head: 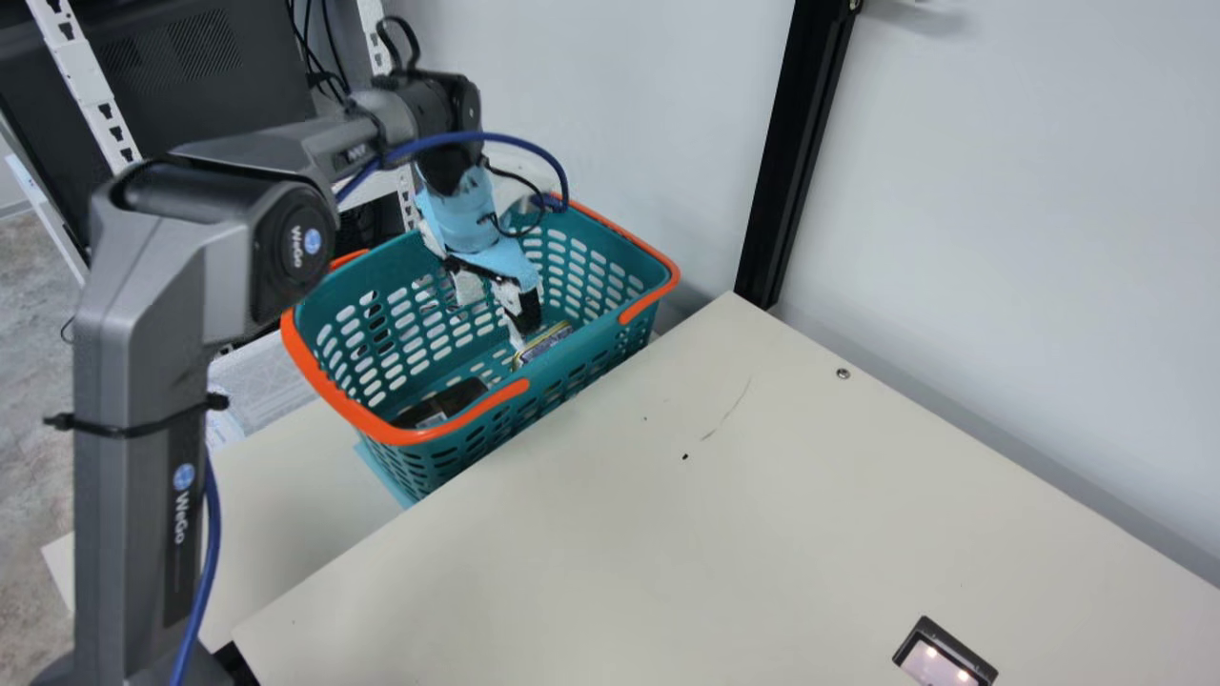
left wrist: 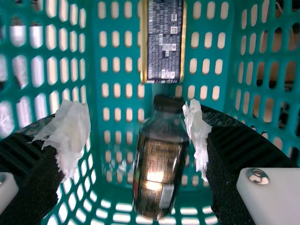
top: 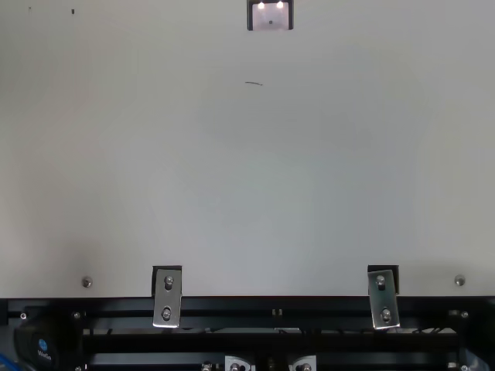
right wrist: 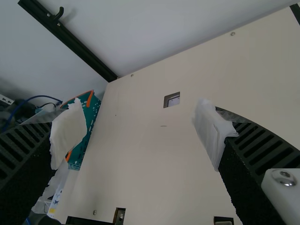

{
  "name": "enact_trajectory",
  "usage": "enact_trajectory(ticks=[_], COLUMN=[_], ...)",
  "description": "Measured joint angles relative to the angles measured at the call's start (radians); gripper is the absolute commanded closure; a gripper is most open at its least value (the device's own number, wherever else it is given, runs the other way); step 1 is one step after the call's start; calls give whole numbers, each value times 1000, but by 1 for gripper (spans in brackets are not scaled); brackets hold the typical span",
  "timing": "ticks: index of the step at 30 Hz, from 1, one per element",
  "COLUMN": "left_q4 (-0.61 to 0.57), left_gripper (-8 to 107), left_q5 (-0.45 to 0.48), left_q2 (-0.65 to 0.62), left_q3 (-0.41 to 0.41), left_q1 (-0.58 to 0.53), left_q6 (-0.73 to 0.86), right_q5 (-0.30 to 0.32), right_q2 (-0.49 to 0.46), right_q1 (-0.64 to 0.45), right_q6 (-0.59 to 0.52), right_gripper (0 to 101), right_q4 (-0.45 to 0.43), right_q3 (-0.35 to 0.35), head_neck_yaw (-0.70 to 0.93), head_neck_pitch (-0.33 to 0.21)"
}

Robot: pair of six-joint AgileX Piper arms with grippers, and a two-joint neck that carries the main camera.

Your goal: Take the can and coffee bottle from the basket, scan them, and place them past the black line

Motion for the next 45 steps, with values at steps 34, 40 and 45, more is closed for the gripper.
enact_trajectory(ticks=[34,40,45], left_q4=[-49,-81,-114], left_gripper=[89,89,89], left_q5=[131,131,133], left_q2=[488,476,383], left_q3=[-557,-526,-447], left_q1=[-66,-62,-40], left_q6=[26,5,2], right_q5=[0,0,0], right_q2=[0,0,0], right_q1=[0,0,0], right_q6=[0,0,0], right_gripper=[0,0,0], right_q4=[0,0,0], right_q3=[0,0,0], head_neck_yaw=[0,0,0], head_neck_pitch=[0,0,5])
